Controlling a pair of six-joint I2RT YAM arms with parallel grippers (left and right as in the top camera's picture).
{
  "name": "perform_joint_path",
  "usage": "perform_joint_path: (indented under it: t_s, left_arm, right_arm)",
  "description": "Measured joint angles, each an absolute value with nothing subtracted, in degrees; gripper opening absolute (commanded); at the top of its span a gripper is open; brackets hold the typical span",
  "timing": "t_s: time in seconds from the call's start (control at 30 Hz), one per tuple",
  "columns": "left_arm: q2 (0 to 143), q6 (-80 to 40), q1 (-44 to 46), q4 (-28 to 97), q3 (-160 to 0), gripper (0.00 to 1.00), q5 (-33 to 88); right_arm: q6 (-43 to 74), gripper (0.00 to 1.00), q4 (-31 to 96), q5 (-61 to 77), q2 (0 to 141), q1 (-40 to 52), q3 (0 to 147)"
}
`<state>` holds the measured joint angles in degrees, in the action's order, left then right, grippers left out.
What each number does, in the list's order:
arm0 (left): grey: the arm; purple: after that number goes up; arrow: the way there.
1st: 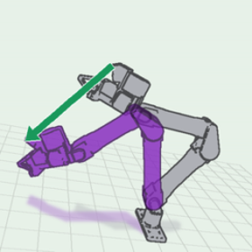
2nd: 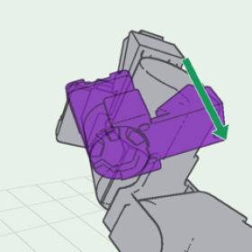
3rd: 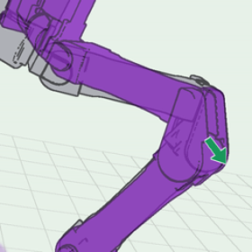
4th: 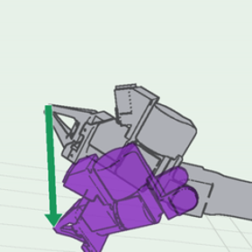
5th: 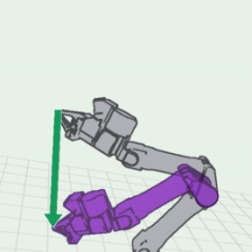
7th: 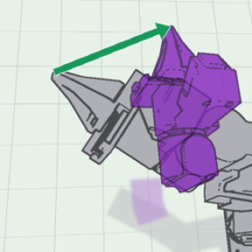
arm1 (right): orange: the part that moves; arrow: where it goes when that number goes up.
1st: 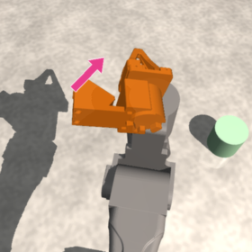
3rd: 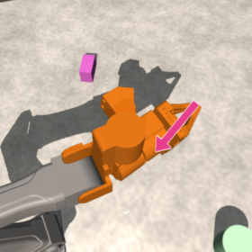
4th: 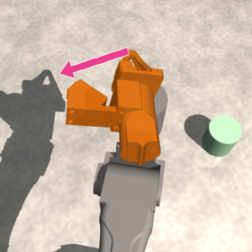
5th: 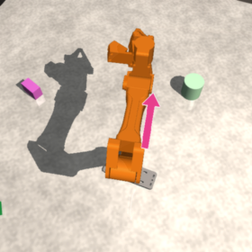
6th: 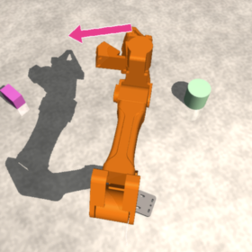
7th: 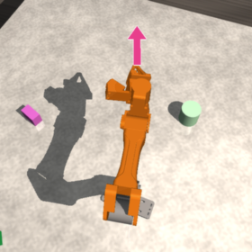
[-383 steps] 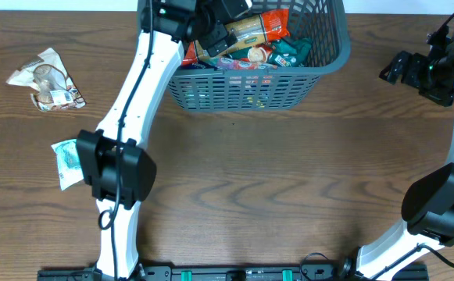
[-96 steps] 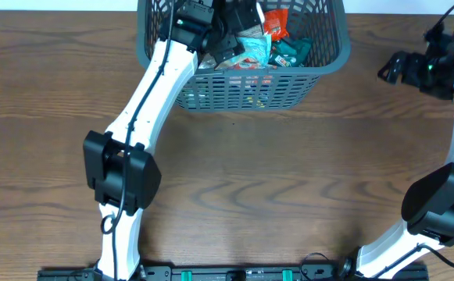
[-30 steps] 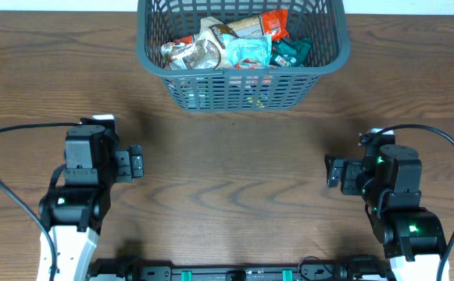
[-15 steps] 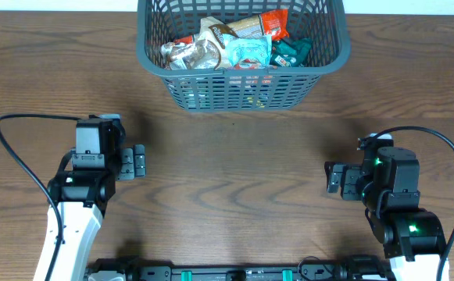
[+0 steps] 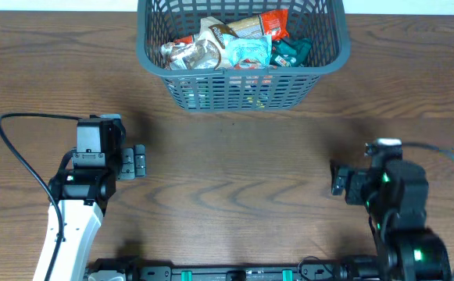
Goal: Pack container
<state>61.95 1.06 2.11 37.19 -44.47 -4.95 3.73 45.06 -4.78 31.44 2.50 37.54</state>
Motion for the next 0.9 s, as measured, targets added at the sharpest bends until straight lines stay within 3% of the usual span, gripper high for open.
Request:
perform_joint_path:
  t_s: [0.23,0.37,0.57,0.9]
  left_arm:
    - [61.95,1.06,2.11,37.15,-44.47,0.99,-4.99]
    - [61.95,1.06,2.11,37.15,-44.47,0.99,-4.97]
    - [61.95,1.06,2.11,37.15,-44.47,0.99,-4.95]
    - [61.95,1.06,2.11,37.15,-44.47,0.99,-4.95]
  right_arm:
    - [2.55,0.99,36.38,-1.87,10.39,2.5,23.07]
    - [2.33,0.99,25.34,-1.61,3.05,2.52,14.61]
    - [2.31,0.99,9.37,-3.16,0.73,2.52,7.01]
    - [1.67,0.99,9.61,-3.99,0.69,2.52,3.05]
